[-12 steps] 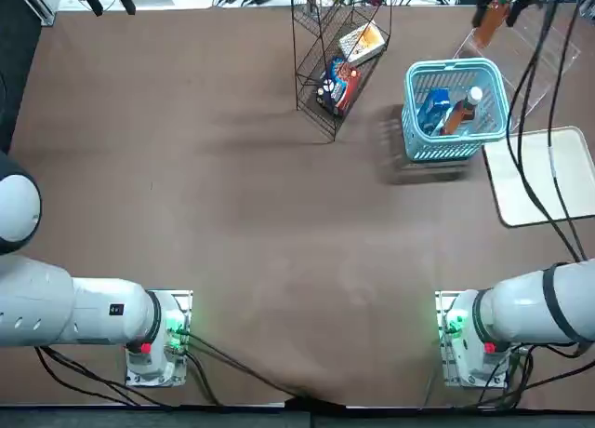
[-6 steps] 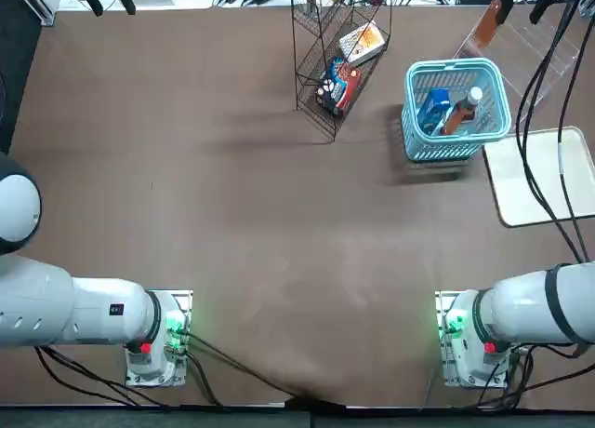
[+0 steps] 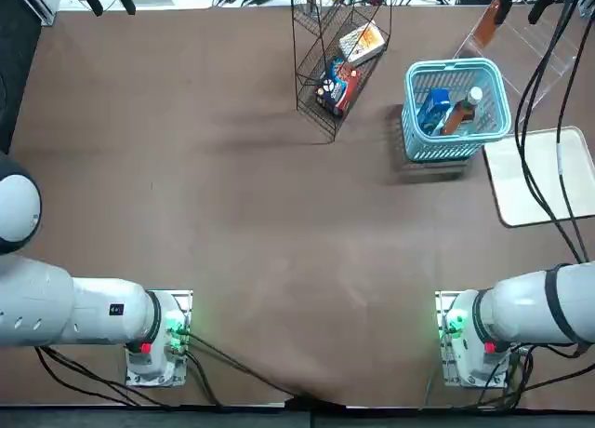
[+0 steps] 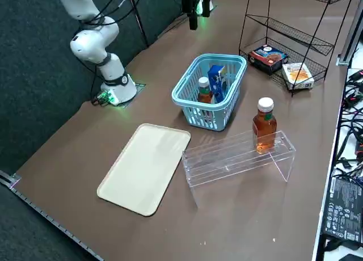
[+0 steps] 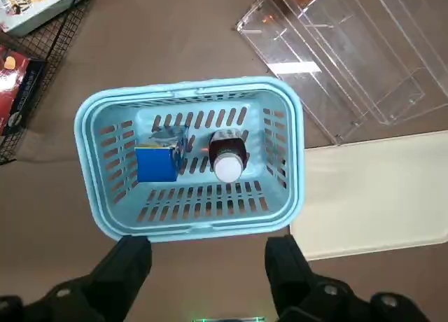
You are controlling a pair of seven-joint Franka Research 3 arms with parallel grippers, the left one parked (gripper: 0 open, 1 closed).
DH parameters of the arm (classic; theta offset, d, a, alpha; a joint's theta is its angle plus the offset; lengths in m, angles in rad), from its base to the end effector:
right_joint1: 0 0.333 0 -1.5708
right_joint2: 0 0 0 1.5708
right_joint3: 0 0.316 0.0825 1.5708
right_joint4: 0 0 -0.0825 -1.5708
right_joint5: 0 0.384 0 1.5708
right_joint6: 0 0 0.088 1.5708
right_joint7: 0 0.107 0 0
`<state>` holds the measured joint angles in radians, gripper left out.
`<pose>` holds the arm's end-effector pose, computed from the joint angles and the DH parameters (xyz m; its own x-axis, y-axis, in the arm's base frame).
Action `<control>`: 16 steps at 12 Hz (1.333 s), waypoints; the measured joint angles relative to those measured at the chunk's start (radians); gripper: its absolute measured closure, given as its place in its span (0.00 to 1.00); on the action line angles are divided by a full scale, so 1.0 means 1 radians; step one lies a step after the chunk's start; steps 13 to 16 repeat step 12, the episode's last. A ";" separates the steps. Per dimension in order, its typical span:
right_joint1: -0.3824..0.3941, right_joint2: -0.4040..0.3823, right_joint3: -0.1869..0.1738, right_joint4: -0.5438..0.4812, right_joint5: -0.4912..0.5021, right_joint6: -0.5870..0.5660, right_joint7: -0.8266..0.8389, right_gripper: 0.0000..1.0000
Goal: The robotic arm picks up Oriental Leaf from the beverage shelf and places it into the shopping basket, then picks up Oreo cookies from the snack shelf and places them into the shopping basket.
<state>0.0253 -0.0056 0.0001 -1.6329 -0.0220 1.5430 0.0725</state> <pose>0.5473 0.0115 0.5961 0.9955 -0.0478 -0.0824 -0.0456 -0.9986 0.0280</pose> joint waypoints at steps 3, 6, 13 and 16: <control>0.002 0.000 0.000 -0.001 0.000 0.001 0.000 0.00; 0.003 0.000 0.001 -0.001 0.000 0.002 0.000 0.00; 0.004 0.003 0.007 -0.001 0.000 0.004 0.000 0.00; 0.004 0.003 0.007 -0.001 0.000 0.004 0.000 0.00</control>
